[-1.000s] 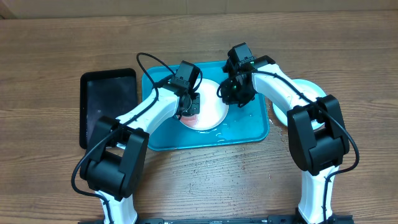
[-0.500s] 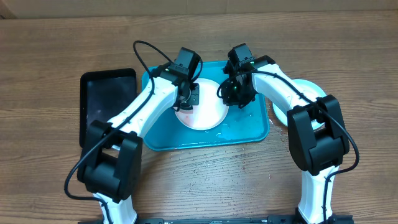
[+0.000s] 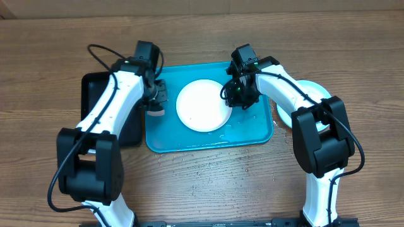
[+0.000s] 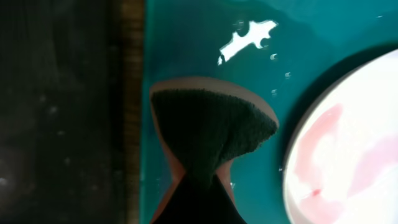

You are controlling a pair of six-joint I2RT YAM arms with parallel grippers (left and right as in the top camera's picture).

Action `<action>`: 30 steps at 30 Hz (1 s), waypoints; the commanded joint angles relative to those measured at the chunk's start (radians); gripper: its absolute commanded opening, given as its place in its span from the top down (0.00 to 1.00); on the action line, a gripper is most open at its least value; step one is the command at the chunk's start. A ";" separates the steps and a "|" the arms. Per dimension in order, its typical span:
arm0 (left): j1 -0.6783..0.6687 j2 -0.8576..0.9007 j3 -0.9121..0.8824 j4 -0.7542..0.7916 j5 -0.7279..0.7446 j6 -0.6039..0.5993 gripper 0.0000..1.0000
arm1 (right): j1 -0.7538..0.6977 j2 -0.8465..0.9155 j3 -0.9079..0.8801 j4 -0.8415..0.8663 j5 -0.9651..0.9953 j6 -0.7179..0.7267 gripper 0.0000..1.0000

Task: Clean dirty plates on tray and stack at the side
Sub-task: 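Carry the sponge to the black tray with the left gripper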

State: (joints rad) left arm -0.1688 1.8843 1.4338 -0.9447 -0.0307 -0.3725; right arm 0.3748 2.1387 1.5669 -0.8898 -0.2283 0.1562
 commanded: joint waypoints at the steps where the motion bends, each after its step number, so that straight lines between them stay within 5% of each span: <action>1: 0.043 -0.062 0.022 -0.019 0.002 0.037 0.96 | -0.001 0.015 0.004 0.005 0.003 -0.008 0.69; 8: 0.144 -0.068 -0.002 -0.019 -0.009 0.060 0.96 | -0.001 0.032 0.004 -0.014 0.002 -0.008 0.76; 14: 0.197 -0.065 -0.039 0.042 -0.049 0.171 0.96 | -0.001 0.035 0.003 -0.013 0.003 -0.008 0.95; 25: 0.272 -0.064 -0.256 0.291 -0.092 0.279 0.95 | -0.001 0.035 0.003 -0.011 0.003 -0.008 0.96; 27: 0.284 -0.064 -0.266 0.303 -0.092 0.288 0.69 | -0.001 0.035 0.003 -0.010 0.003 -0.008 0.96; 28: 0.287 -0.064 -0.266 0.303 -0.091 0.287 0.46 | -0.001 0.035 0.003 -0.010 0.003 -0.008 0.96; 30: 0.287 -0.064 -0.266 0.295 -0.073 0.288 0.30 | -0.001 0.035 0.004 -0.010 0.003 -0.008 0.96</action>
State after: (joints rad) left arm 0.1081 1.8492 1.1717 -0.6529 -0.1059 -0.1223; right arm 0.3744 2.1574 1.5677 -0.9001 -0.2478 0.1570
